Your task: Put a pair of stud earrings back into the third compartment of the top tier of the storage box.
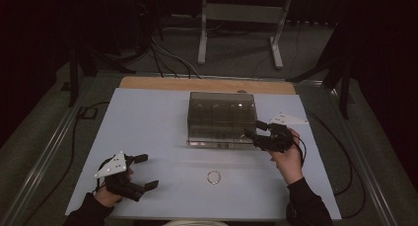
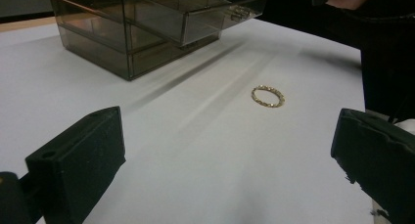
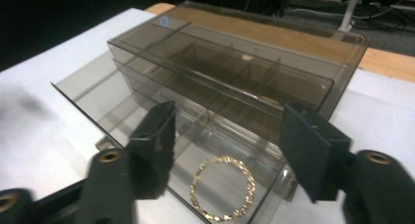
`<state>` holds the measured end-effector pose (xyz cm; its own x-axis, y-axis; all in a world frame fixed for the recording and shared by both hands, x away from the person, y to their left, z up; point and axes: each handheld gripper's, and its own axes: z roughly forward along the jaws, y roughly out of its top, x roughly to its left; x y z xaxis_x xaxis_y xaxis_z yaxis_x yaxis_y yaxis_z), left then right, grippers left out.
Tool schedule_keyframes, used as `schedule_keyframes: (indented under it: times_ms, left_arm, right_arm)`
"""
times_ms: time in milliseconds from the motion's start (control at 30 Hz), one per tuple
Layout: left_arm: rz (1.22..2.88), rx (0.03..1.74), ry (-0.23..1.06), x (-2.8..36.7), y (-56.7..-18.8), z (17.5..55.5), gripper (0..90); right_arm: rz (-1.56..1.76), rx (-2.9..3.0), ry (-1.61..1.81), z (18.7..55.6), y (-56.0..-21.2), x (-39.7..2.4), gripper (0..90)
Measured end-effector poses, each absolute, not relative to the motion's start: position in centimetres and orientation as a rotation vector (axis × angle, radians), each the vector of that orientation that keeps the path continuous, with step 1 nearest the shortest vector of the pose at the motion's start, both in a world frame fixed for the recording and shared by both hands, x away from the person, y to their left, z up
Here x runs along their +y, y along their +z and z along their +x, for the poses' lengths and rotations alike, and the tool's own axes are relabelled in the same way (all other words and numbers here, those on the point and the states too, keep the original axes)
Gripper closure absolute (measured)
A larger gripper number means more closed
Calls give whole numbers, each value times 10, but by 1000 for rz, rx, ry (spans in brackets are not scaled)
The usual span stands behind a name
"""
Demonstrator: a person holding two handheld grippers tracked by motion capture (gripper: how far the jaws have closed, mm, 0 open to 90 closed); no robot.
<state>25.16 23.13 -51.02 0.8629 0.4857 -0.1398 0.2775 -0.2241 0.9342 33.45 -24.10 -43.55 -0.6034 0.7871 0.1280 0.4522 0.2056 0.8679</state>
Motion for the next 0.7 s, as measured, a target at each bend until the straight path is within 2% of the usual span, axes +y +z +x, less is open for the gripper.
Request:
schedule_keyframes:
  times_ms: [33,67,167,200,233,267,700]
  left_arm:
    - [1822,576,213,231,-510,252,5]
    - [1826,573,216,231,-510,251,5]
    - [1819,576,212,231,-510,252,5]
    - [1819,577,213,231,-510,251,5]
    - [1819,577,213,231,-510,251,5]
    - [1825,572,214,231,-510,251,5]
    - [1821,571,214,231,-510,251,5]
  right_arm:
    - [1161,2144,1357,334,-435,-241,356]
    - [1148,2157,1376,332,-433,-239,300]
    - [1124,2166,1390,330,-430,-236,250]
    - [1099,2170,1409,326,-428,-233,196]
    - [1099,2170,1409,326,-428,-233,196]
    - [1076,2186,1433,323,-425,-229,145]
    - [990,2262,1482,306,-422,-207,90]
